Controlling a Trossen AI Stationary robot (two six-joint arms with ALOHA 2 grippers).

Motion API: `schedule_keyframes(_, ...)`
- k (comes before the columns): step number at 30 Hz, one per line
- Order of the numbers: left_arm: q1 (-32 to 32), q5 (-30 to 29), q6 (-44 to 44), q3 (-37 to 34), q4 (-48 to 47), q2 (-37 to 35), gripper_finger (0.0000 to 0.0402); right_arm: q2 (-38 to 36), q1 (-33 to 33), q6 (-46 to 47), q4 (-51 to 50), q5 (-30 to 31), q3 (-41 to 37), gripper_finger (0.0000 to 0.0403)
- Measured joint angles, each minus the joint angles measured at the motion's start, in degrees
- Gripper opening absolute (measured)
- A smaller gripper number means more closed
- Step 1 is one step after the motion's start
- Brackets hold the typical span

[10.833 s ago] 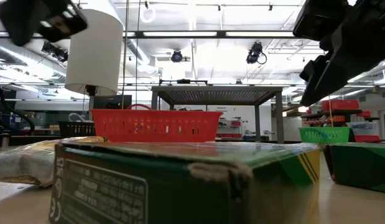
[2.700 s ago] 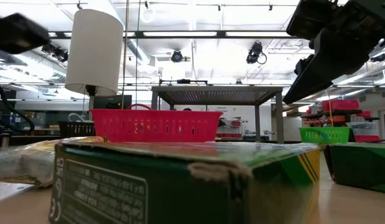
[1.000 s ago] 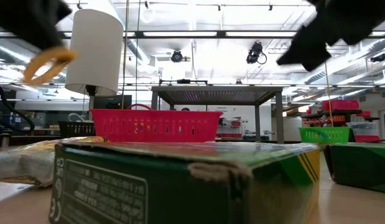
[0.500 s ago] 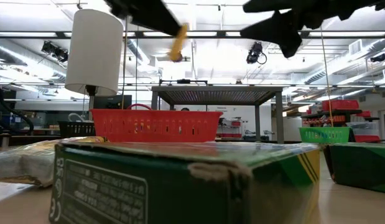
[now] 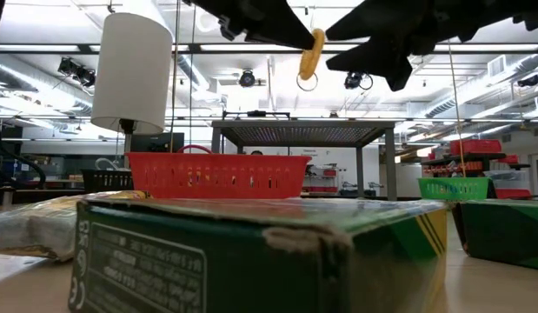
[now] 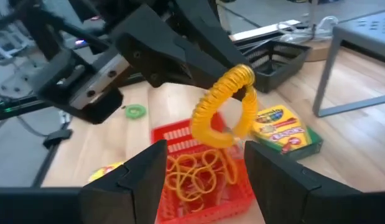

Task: Pick & Place Office Desk Supplies
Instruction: Put the yellow spring keychain into the green bin

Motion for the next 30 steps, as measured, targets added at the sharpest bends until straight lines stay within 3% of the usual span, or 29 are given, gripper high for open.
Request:
schedule_keyframes(11,1.02,1.43,2.23,0.00,2.07,0.00,0.0008,0.00,-2.16,-1.29,-1.50,1.82,0.02,0.0224)
schedule_keyframes(15,1.13,0.19,3.13,0.00,1.36,0.00,0.0008,0.00,-0.73,-2.40,-1.37,-2.01,0.02,0.0224)
schedule_keyframes(20,1.71,2.56,2.86,0.00,1.47,0.00,0.0008,0.00,0.78,-2.59,-1.29,1.20,0.02,0.0224)
schedule_keyframes(30,2.55,4.47,1.75,0.00,1.63,0.00,0.0008,0.00,-0.79,-4.24,1.76,1.29,0.02,0.0224)
